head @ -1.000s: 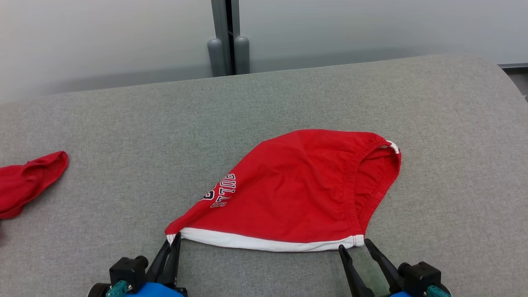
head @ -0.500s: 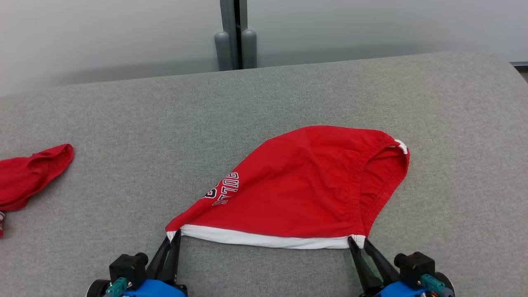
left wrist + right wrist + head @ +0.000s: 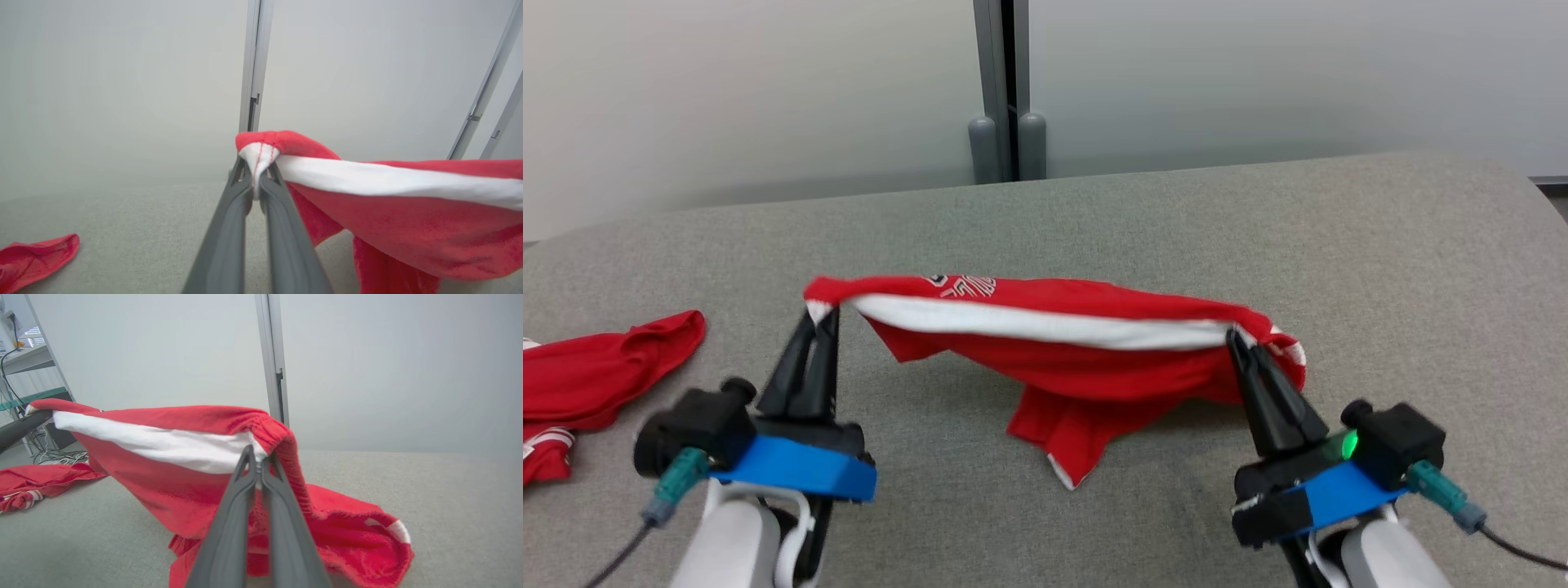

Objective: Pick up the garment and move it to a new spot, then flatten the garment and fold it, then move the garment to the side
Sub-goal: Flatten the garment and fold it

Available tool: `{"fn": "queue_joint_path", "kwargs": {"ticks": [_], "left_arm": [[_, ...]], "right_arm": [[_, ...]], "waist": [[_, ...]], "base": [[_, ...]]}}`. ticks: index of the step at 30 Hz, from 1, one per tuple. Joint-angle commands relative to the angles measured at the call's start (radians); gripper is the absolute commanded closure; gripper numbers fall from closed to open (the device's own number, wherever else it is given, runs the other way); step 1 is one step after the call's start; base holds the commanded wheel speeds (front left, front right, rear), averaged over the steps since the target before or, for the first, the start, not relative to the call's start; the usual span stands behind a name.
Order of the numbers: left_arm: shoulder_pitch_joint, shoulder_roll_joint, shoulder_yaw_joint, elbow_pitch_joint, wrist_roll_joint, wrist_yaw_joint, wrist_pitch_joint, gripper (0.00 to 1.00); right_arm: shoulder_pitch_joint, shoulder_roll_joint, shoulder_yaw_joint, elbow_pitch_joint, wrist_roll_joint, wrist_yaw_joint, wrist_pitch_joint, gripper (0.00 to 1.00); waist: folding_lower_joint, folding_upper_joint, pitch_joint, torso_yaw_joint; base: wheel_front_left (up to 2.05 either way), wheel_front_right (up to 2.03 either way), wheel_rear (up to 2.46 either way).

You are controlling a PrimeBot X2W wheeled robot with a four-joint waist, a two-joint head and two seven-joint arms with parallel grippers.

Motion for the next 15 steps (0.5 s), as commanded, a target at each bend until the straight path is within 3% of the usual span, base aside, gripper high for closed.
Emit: {"fn": "queue_joint_path", "kwargs": {"ticks": [1,8,15], "left_arm": [[-0.057,0.021,0.020,-0.043,0.010,-0.001,-0.003,1.00],[-0.235,0.111,0.044,-0.152,0.022,-0.001,-0.003,1.00],[-0.455,0.241,-0.046,-0.092,-0.016,-0.001,0.053,1.00]], "right_arm": [[-0.053,-0.004,-0.008,-0.034,0.004,0.000,-0.003,1.00],[-0.239,-0.004,-0.013,-0.092,0.024,0.000,0.018,1.00],[-0.462,-0.005,-0.041,-0.089,0.040,0.000,0.139,1.00]], "waist": [[0.0000,0.0000,-0.020,0.000],[0.0000,0.0000,-0.038,0.019],[0.0000,0.0000,0.060,0.052]], "base": [[0.00,0.00,0.00],[0.00,0.00,0.00],[0.00,0.00,0.00]]}}
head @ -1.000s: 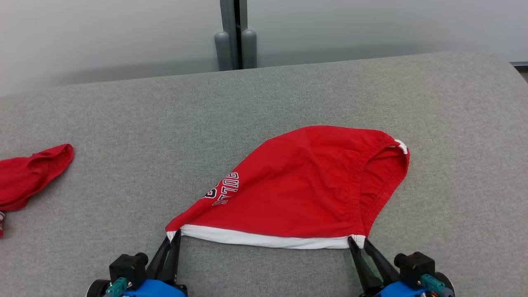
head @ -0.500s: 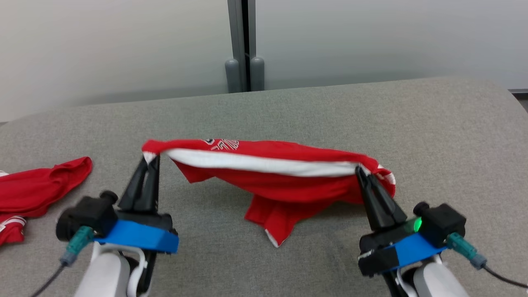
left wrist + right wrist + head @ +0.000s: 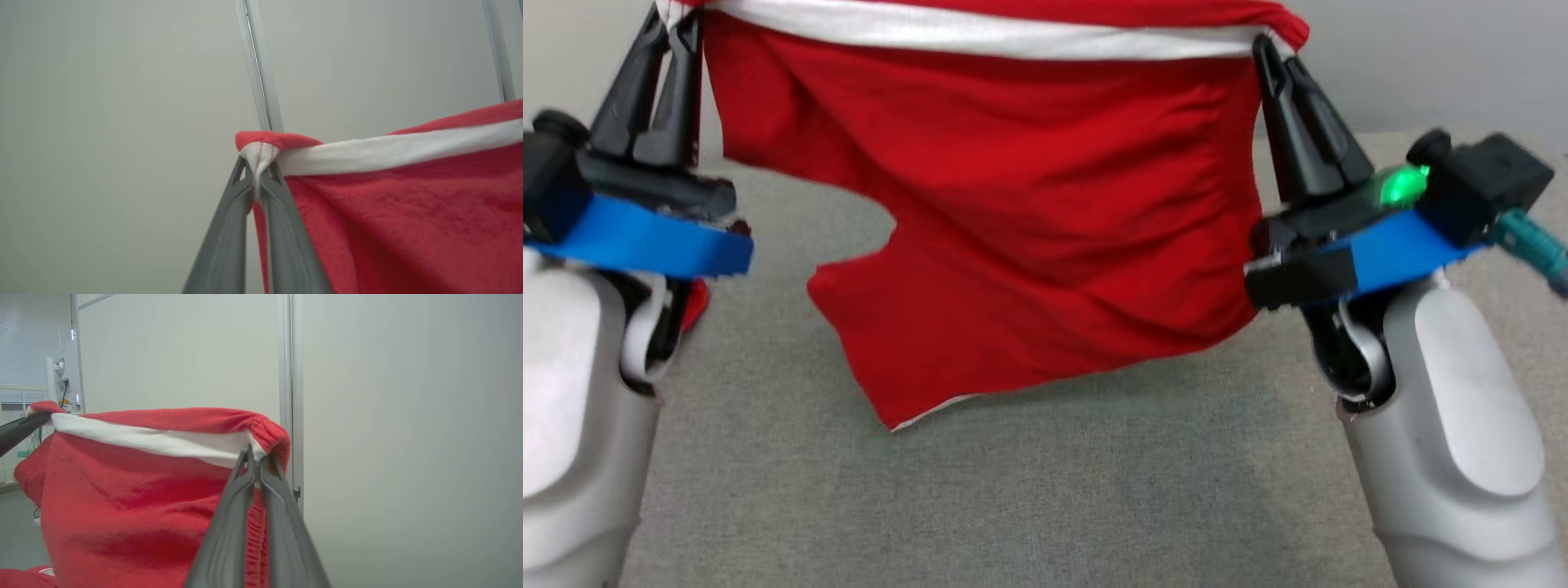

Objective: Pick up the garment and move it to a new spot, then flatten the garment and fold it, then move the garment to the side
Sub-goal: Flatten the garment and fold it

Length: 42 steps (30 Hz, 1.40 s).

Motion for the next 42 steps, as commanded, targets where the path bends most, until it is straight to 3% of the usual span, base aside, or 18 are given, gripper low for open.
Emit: {"fn": "queue_joint_path", "kwargs": {"ticks": [1,6,11,15,21,31,37,42], "left_arm": [[-0.044,0.011,-0.010,0.016,-0.012,-0.001,0.005,1.00],[-0.274,0.055,-0.036,0.128,-0.005,-0.001,0.003,1.00],[-0.479,0.025,-0.019,0.253,0.031,0.024,-0.045,1.00],[-0.485,-0.005,-0.015,0.317,0.029,0.018,-0.057,1.00],[-0.238,-0.043,0.025,0.351,-0.008,0.008,-0.058,1.00],[0.265,-0.156,0.075,0.406,-0.003,0.002,-0.058,1.00],[0.464,-0.235,0.145,0.411,0.014,0.013,-0.059,1.00],[0.583,-0.258,0.163,0.421,0.062,0.019,-0.059,1.00]], "right_arm": [[-0.043,-0.005,-0.006,0.020,-0.001,0.000,0.008,1.00],[-0.276,-0.006,-0.033,0.158,-0.071,0.000,-0.001,1.00],[-0.501,-0.007,-0.106,0.323,-0.183,-0.001,-0.104,1.00],[-0.545,-0.007,-0.096,0.426,-0.208,-0.001,-0.133,1.00],[-0.367,-0.009,-0.043,0.521,-0.209,-0.001,-0.143,1.00],[0.142,-0.007,0.080,0.456,-0.113,-0.001,-0.144,1.00],[0.364,-0.008,0.101,0.398,-0.047,-0.001,-0.144,1.00],[0.512,-0.007,0.125,0.365,-0.006,-0.001,-0.144,1.00]], "waist": [[0.0000,0.0000,0.045,0.027],[0.0000,0.0000,0.178,0.042],[0.0000,0.0000,0.267,0.059],[0.0000,0.0000,0.302,0.066],[0.0000,0.0000,0.289,0.064],[0.0000,0.0000,0.158,0.053],[0.0000,0.0000,0.045,0.061],[0.0000,0.0000,-0.051,0.073]], "base": [[0.00,0.00,0.00],[0.00,0.00,0.00],[0.00,0.00,0.00],[0.00,0.00,0.00],[0.00,0.00,0.00],[0.00,0.00,0.00],[0.00,0.00,0.00],[0.00,0.00,0.00]]}}
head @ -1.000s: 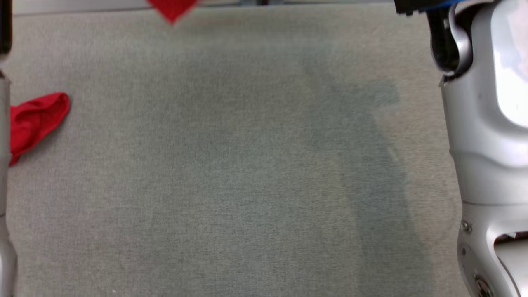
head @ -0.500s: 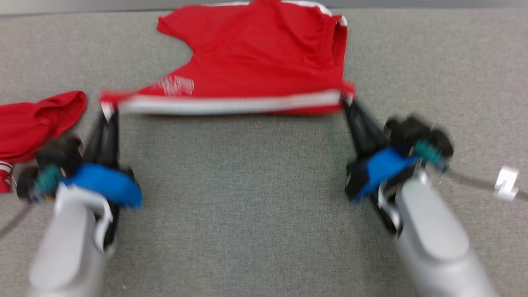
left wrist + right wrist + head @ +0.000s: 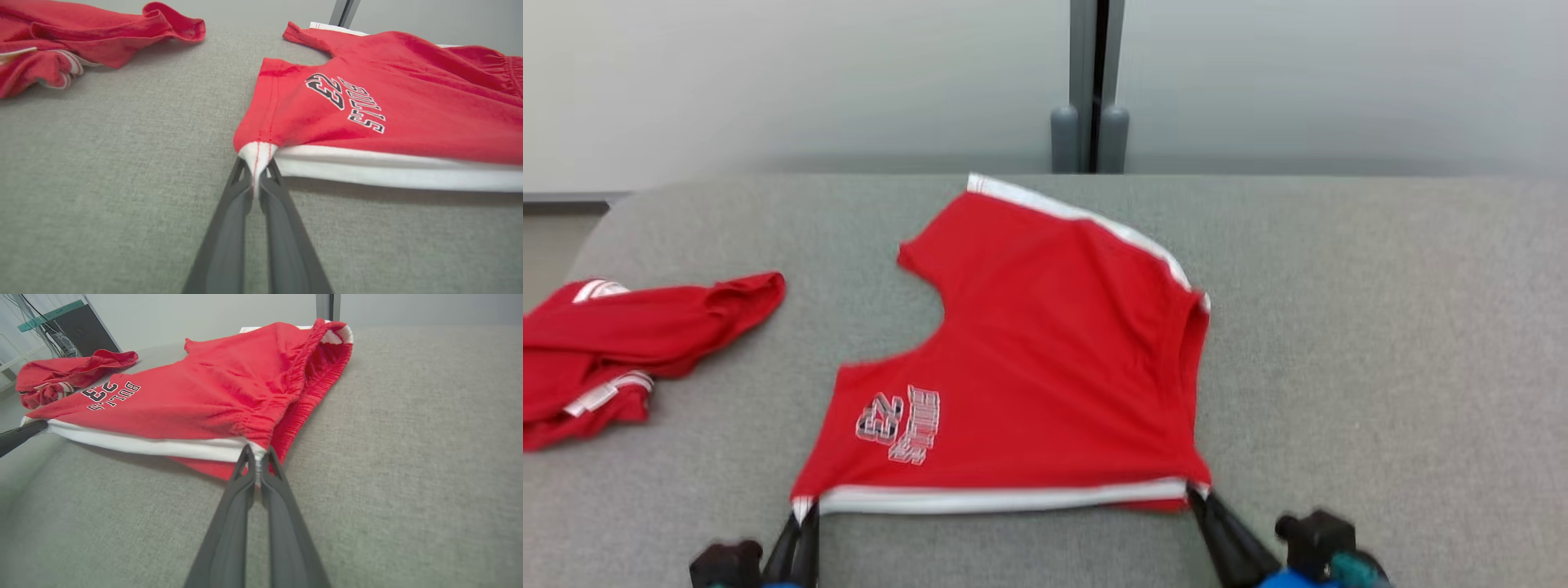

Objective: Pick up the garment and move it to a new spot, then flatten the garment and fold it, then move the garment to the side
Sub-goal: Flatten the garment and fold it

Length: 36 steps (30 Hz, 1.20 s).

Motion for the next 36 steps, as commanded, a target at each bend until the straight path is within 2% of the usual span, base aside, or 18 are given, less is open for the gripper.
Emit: {"fn": "queue_joint_path", "kwargs": {"ticks": [1,5,11,15,19,23,25,26,27,28,30,36], "left_arm": [[0.032,0.008,0.016,0.007,0.013,0.011,-0.005,1.00],[0.111,0.000,0.046,0.011,0.030,0.020,-0.005,1.00],[0.173,-0.010,0.076,-0.024,0.055,0.019,-0.005,1.00],[0.151,-0.014,0.089,-0.088,0.073,0.012,-0.005,1.00],[0.061,0.012,0.074,-0.163,0.093,0.002,-0.005,1.00],[-0.085,0.072,0.024,-0.190,0.098,-0.005,-0.005,1.00],[-0.175,0.116,-0.037,-0.174,0.086,-0.005,-0.005,1.00],[-0.175,0.116,-0.037,-0.174,0.086,-0.005,-0.005,1.00],[-0.222,0.139,-0.074,-0.162,0.075,-0.005,0.000,1.00],[-0.321,0.193,-0.144,-0.137,0.047,-0.006,0.014,1.00],[-0.411,0.242,-0.209,-0.107,0.019,-0.006,0.027,1.00],[-0.629,0.352,-0.366,-0.004,-0.067,-0.006,0.076,1.00]], "right_arm": [[0.048,-0.008,0.007,-0.009,0.014,-0.002,-0.005,1.00],[0.147,-0.015,0.030,-0.035,0.031,-0.002,-0.005,1.00],[0.225,-0.031,0.039,-0.076,0.058,-0.002,-0.005,1.00],[0.220,-0.033,0.044,-0.102,0.069,-0.002,-0.005,1.00],[0.160,-0.021,0.028,-0.133,0.083,-0.002,-0.005,1.00],[0.082,-0.012,-0.002,-0.149,0.101,-0.002,-0.005,1.00],[0.028,-0.010,-0.011,-0.145,0.117,-0.002,-0.005,1.00],[0.028,-0.010,-0.011,-0.145,0.117,-0.002,-0.005,1.00],[0.001,-0.009,-0.001,-0.143,0.133,-0.002,-0.005,1.00],[-0.059,-0.008,0.012,-0.133,0.157,-0.001,-0.005,1.00],[-0.119,-0.008,0.028,-0.119,0.182,-0.001,-0.005,1.00],[-0.271,-0.008,0.073,-0.086,0.264,-0.001,-0.005,1.00]], "waist": [[0.0002,0.0003,-0.042,-0.017],[0.0002,0.0003,-0.106,-0.017],[0.0002,0.0003,-0.137,-0.025],[0.0002,0.0003,-0.134,-0.033],[0.0002,0.0003,-0.111,-0.043],[0.0002,0.0003,-0.053,-0.057],[0.0002,0.0003,-0.016,-0.067],[0.0002,0.0003,-0.016,-0.067],[0.0002,0.0003,0.004,-0.073],[0.0002,0.0003,0.043,-0.085],[0.0002,0.0003,0.083,-0.101],[0.0002,0.0003,0.189,-0.143]], "base": [[0.00,0.00,0.00],[0.00,0.00,0.00],[0.00,0.00,0.00],[0.00,0.00,0.00],[0.00,0.00,0.00],[0.00,0.00,0.00],[0.00,0.00,0.00],[0.00,0.00,0.00],[0.00,0.00,0.00],[0.00,0.00,0.00],[0.00,0.00,0.00],[0.00,0.00,0.00]]}}
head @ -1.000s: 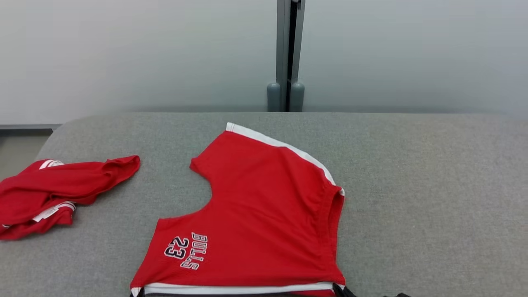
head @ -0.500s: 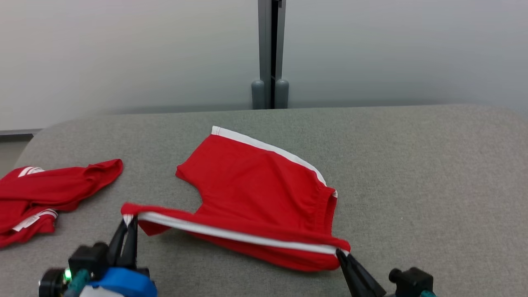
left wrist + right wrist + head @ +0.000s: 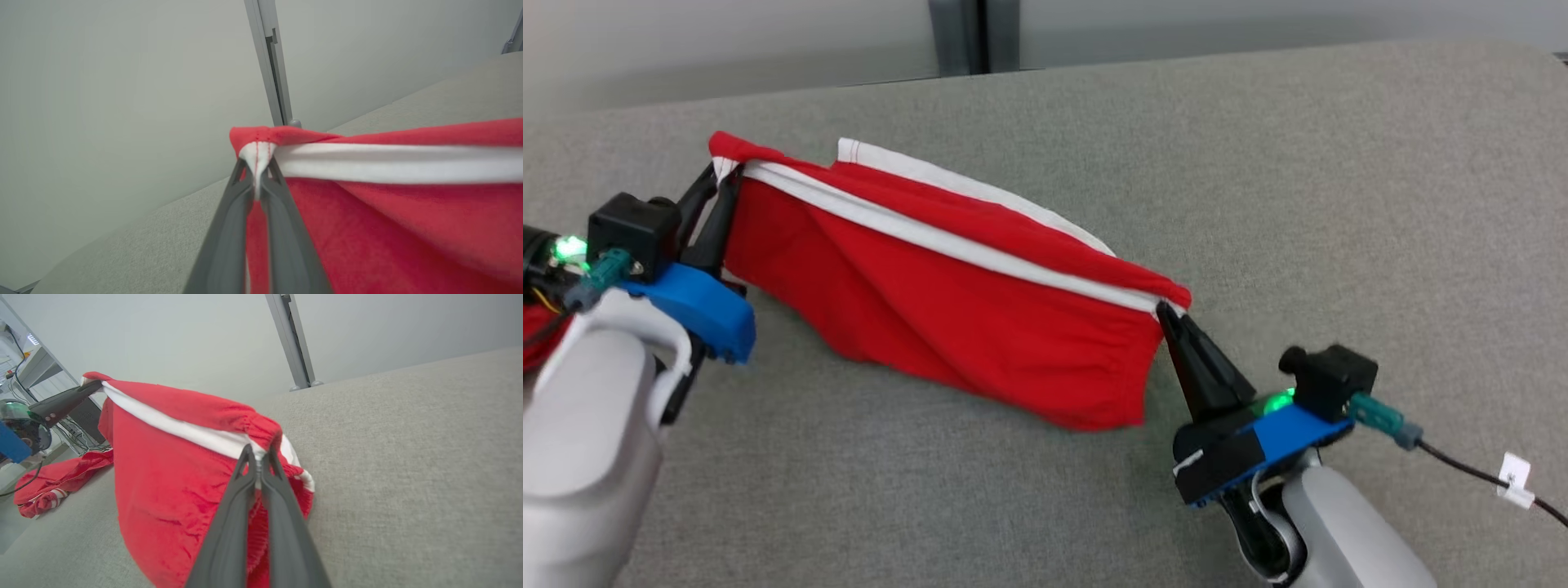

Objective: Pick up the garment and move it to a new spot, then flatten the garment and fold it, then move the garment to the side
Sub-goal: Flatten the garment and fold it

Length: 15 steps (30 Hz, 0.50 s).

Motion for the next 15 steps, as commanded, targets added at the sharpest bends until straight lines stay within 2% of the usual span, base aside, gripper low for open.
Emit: {"fn": "queue_joint_path", "kwargs": {"ticks": [1,8,15], "left_arm": [[-0.062,0.031,-0.033,0.029,-0.022,0.004,0.007,1.00],[-0.184,0.089,-0.173,0.110,-0.095,0.004,0.021,1.00],[-0.266,0.119,-0.338,0.142,-0.204,0.004,0.014,1.00]], "right_arm": [[-0.048,-0.006,0.013,0.005,0.027,0.000,-0.004,1.00],[-0.144,-0.006,0.038,0.012,0.074,0.000,-0.004,1.00],[-0.200,-0.006,0.037,0.025,0.087,0.000,-0.004,1.00]], "waist": [[-0.0004,-0.0003,0.036,-0.003],[-0.0004,-0.0003,0.114,-0.036],[-0.0004,-0.0003,0.169,-0.057]], "base": [[0.00,0.00,0.00],[0.00,0.00,0.00],[0.00,0.00,0.00]]}}
